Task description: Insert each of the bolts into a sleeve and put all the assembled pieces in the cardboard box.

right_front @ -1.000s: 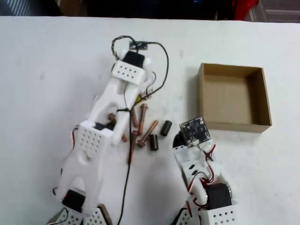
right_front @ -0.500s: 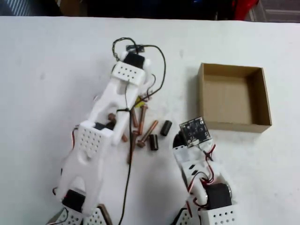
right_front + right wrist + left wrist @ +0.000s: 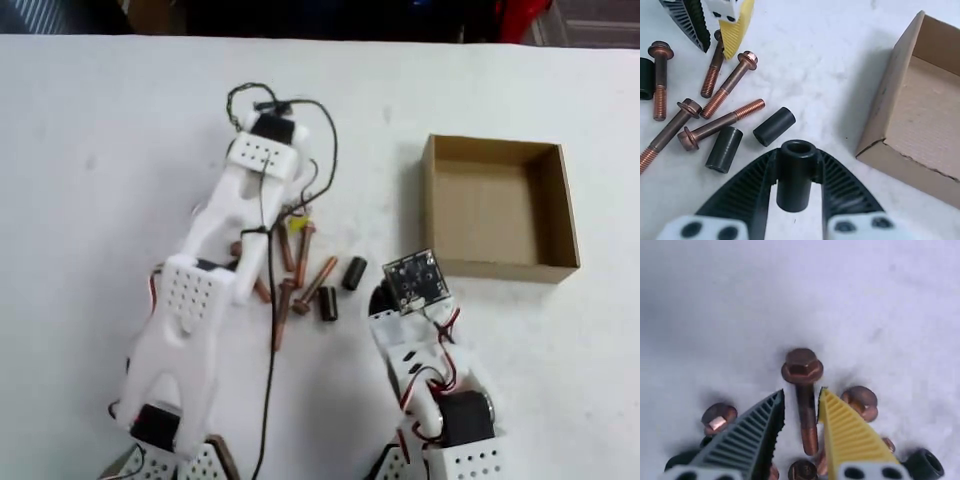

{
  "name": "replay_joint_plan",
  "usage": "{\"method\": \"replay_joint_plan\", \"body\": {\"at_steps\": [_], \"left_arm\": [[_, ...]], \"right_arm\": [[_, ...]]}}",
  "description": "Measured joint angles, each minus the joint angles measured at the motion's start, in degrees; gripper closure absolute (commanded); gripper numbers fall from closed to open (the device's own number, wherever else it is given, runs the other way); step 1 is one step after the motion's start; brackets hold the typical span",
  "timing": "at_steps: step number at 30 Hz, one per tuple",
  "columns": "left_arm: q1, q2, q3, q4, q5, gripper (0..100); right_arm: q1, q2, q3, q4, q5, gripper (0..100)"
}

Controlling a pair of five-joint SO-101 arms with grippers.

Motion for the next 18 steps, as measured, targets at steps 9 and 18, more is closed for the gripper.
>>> {"method": "replay_joint_plan", "body": {"at_steps": [9, 18], "left_arm": [[-0.79, 2.11, -1.05, -1.05, 0.0, 86], [-0.53, 4.57, -2.37, -4.4, -0.97, 97]], "right_arm": [[0.0, 0.0, 0.0, 0.44, 0.0, 98.2], [0.0, 0.0, 0.0, 0.79, 0.0, 98.2]]}}
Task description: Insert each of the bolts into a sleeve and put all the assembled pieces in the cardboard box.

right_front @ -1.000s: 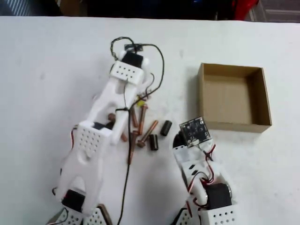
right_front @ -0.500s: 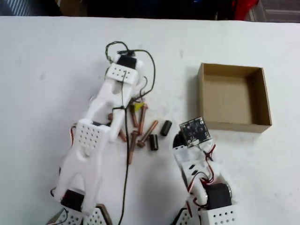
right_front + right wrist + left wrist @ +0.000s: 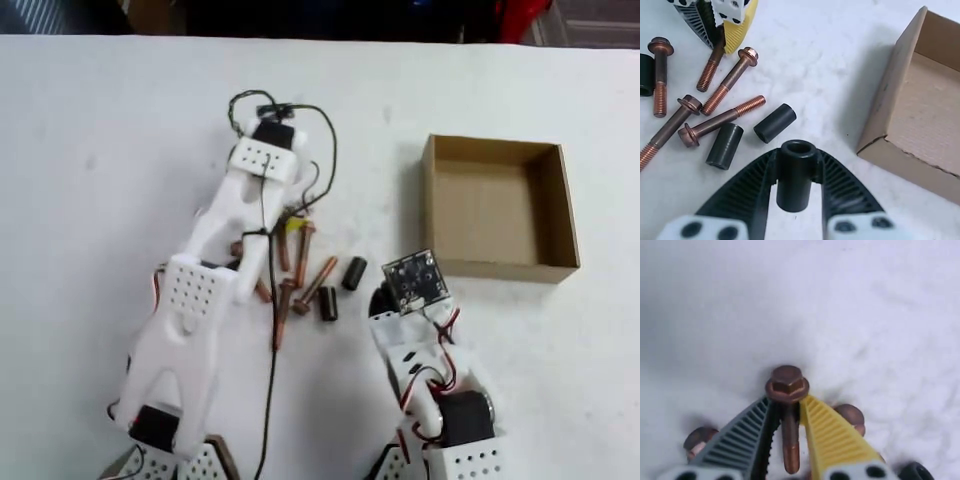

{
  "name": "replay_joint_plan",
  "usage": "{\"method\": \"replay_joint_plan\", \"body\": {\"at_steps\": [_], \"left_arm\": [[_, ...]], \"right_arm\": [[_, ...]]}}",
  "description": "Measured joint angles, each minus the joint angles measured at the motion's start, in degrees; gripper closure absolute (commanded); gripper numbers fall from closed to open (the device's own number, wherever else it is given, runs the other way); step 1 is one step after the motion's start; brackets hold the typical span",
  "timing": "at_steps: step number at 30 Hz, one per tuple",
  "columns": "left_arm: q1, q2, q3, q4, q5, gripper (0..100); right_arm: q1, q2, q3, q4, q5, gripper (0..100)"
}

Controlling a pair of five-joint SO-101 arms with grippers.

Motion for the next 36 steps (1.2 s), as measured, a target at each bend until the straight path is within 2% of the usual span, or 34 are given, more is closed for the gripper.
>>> {"method": "replay_joint_plan", "body": {"at_steps": [10, 14, 19, 21, 25, 36], "left_arm": [[0.18, 0.44, -0.35, -0.18, -6.59, 98], [0.18, 0.88, -1.23, 0.62, -13.1, 98], [0.18, 1.41, -3.16, 2.55, -25.23, 98], [0.18, 1.41, -3.16, 2.55, -27.52, 98], [0.18, 1.49, -3.6, 2.55, -28.48, 98], [-0.26, 0.09, -9.58, 7.03, -29.01, 98]], "right_arm": [[0.0, 0.0, 0.0, 0.0, 0.0, 98.2], [0.0, 0.0, 0.0, 0.0, 0.0, 98.2], [0.0, 0.0, 0.0, 0.0, 0.0, 98.2], [0.0, 0.0, 0.0, 0.0, 0.0, 98.1], [-0.53, 0.0, 2.55, -0.53, 0.0, 98.1], [-8.62, 0.0, 5.98, -6.95, 0.0, 98.1]]}}
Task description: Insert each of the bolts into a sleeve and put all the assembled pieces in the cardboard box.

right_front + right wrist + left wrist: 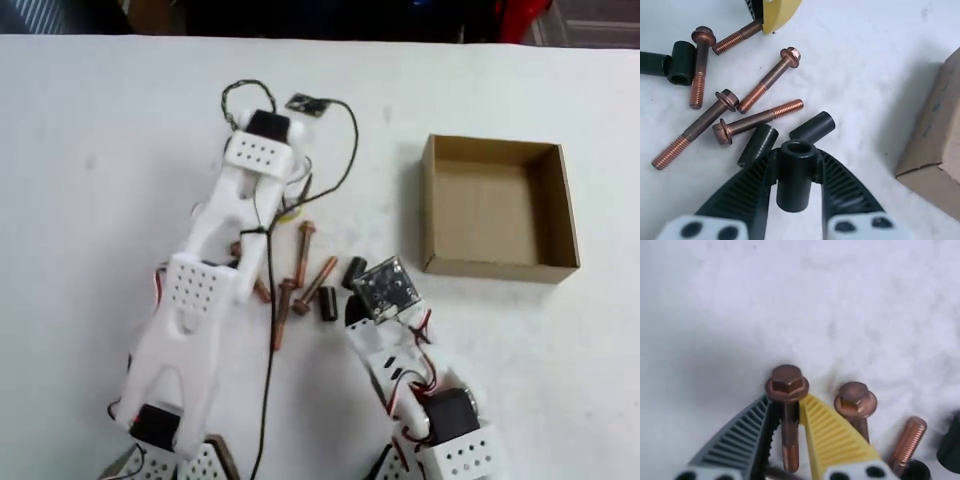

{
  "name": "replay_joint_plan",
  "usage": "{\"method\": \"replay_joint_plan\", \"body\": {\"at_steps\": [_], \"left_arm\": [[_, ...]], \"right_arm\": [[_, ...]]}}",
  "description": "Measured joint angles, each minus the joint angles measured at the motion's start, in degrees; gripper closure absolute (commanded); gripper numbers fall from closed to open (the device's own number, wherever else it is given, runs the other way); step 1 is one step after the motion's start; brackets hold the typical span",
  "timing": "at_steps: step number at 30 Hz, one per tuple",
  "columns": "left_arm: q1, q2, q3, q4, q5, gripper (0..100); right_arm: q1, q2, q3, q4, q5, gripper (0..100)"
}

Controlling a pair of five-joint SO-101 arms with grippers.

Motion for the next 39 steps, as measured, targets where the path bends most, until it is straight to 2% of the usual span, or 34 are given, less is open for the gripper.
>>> {"method": "replay_joint_plan", "body": {"at_steps": [10, 16, 24, 26, 32, 39], "left_arm": [[-1.05, -7.74, 0.88, 0.18, -2.02, 98], [-1.32, -15.82, 13.27, 0.18, -2.9, 98], [-5.1, -30.51, 27.34, -1.49, -2.99, 98], [-6.24, -34.55, 31.91, -3.25, -2.99, 98], [-6.51, -51.25, 50.81, -12.31, -2.99, 98], [-6.51, -75.69, 78.24, -28.04, -2.99, 98]], "right_arm": [[-1.23, 0.0, 1.32, -10.9, 0.0, 98.1], [-8.7, 0.09, 3.08, -18.99, 0.0, 98.1], [-12.31, 0.09, 3.08, -27.08, 0.0, 98.1], [-13.1, 0.09, 3.08, -29.27, -0.35, 98.1], [-13.01, 0.09, 3.08, -32.7, -9.23, 98.1], [-13.1, 0.09, 3.08, -32.88, -10.37, 98.1]]}}
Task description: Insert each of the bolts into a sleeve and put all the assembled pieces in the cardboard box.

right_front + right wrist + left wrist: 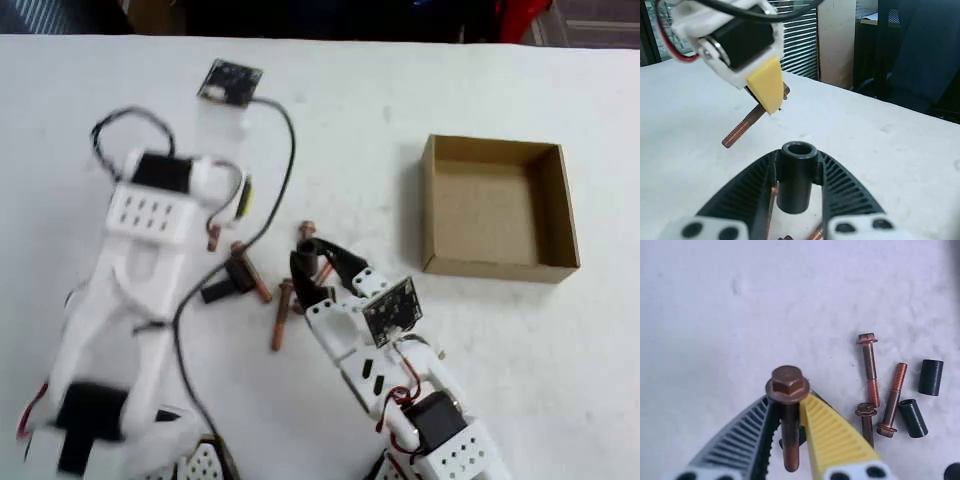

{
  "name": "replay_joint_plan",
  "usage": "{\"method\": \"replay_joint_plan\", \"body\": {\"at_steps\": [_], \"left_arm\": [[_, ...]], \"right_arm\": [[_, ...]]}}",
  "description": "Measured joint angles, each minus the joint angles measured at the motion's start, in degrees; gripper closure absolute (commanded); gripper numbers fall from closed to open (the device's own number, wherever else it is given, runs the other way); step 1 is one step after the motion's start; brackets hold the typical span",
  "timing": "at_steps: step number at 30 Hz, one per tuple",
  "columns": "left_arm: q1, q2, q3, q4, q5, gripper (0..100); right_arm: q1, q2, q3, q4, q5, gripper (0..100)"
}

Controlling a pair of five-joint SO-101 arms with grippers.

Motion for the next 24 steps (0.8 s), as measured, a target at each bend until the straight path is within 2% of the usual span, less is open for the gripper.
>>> {"method": "replay_joint_plan", "body": {"at_steps": [6, 10, 15, 18, 20, 24], "left_arm": [[0.0, -16.35, 13.63, -3.34, 0.0, 98], [0.0, -26.2, 20.31, -3.43, -0.26, 98], [0.0, -40.44, 27.08, -3.6, -7.38, 98], [0.0, -48.88, 29.63, -3.6, -8.53, 98], [0.0, -54.33, 30.42, -3.78, -7.56, 98], [0.0, -64.26, 31.38, -8.35, -1.23, 98]], "right_arm": [[0.0, 0.0, 0.0, 0.0, -5.71, 98.1], [0.0, 0.0, 0.0, 0.0, -6.68, 98.1], [0.0, 0.0, 0.0, 0.0, -6.95, 98.1], [-0.62, 0.0, 0.0, 0.0, -6.95, 98.1], [-2.11, 0.0, 0.0, 0.0, -6.95, 98.1], [-4.48, 0.0, 0.0, 0.0, -6.95, 98.1]]}}
